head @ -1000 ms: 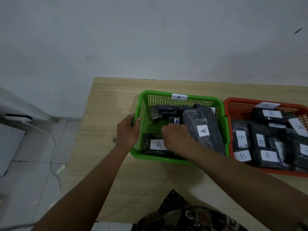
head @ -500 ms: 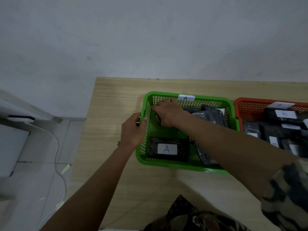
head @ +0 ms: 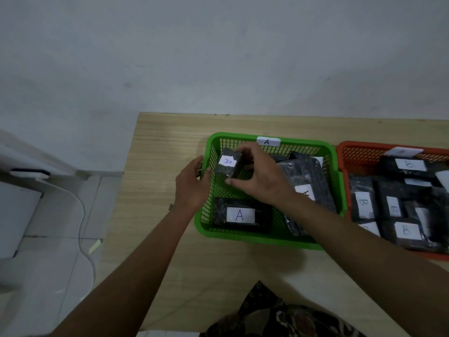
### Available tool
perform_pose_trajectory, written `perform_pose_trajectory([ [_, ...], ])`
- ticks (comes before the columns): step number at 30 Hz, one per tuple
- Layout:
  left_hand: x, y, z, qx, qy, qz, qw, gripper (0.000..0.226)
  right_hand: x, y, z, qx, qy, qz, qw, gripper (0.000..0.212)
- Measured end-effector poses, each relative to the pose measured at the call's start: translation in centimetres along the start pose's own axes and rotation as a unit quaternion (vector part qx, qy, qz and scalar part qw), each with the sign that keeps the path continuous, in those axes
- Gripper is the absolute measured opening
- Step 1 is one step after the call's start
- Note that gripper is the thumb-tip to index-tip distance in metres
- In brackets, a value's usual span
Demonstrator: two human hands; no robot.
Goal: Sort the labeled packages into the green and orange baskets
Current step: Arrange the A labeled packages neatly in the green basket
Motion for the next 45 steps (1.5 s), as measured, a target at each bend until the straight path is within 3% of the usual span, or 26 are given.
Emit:
perform_pose_trajectory([
  [4,0.6,-0.1,0.6,0.016,0.001,-0.021,1.000,0.026,0.2,1.1,1.4,0.125,0.013,0.039,0.991,0.071],
  [7,1.1,0.0,1.2,0.022,0.000,-0.034,0.999,0.026,-0.4,1.9,2.1,0.259,0.031,0.055,0.964,0.059],
  [10,1.5,0.0,1.5,0.019,0.001,-0.031,0.999,0.028,-0.9,2.3,2.5,0.336,0.070,0.069,0.937,0.057],
  [14,1.4,0.0,1.6,0.017,0.013,-0.039,0.999,0.035,-1.3,2.8,2.3,0.305,0.070,0.091,0.945,0.050],
  [17,1.6,0.2,1.8,0.004,0.024,-0.047,0.999,0.035,-1.6,3.2,2.8,0.255,0.089,0.143,0.952,0.060],
  [20,1.9,0.4,2.0,-0.005,0.024,-0.029,0.999,0.036,-1.4,3.8,3.3,0.235,0.119,0.107,0.959,0.071],
  [25,2.2,0.4,2.0,-0.004,0.023,-0.014,1.000,0.036,0.0,3.8,3.3,0.326,0.100,0.010,0.940,0.059],
  [27,2.5,0.3,1.8,0.007,0.015,-0.008,1.000,0.040,0.5,3.2,2.6,0.280,0.096,0.015,0.955,0.043],
  [30,2.6,0.5,2.0,-0.002,0.010,-0.007,1.000,0.044,1.0,1.3,0.8,0.081,0.021,0.128,0.988,0.022],
  [32,2.6,0.7,2.1,-0.015,0.013,-0.001,1.000,0.044,0.8,-0.1,-0.6,-0.026,-0.038,0.251,0.967,0.024],
  [35,2.8,1.0,2.2,-0.019,0.013,0.006,1.000,0.040,-0.3,-1.1,-2.4,-0.001,0.018,0.379,0.925,0.034],
  [38,2.6,0.9,2.2,-0.038,0.027,0.007,0.999,0.021,-1.1,-1.3,-3.1,0.052,0.087,0.400,0.911,0.027],
  [39,2.4,0.8,2.1,-0.048,0.036,-0.006,0.998,0.026,-1.3,-1.4,-3.0,0.044,0.082,0.395,0.914,0.027],
  [41,1.6,0.6,1.7,-0.075,0.064,-0.045,0.994,0.037,-1.7,-1.7,-2.2,-0.004,0.031,0.370,0.928,0.027],
  [45,-2.0,0.3,0.9,-0.098,0.103,-0.035,0.989,0.028,-1.9,-2.4,0.3,-0.129,-0.130,0.292,0.939,0.029],
])
Point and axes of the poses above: each hand's wrist, its own z-axis away from the middle knuckle, its own y-axis out of the palm, x = y × z, the point moved 1 cm from there along -z, towards the middle knuckle, and after that the axes turned 4 degrees about -x, right-handed, at the moved point
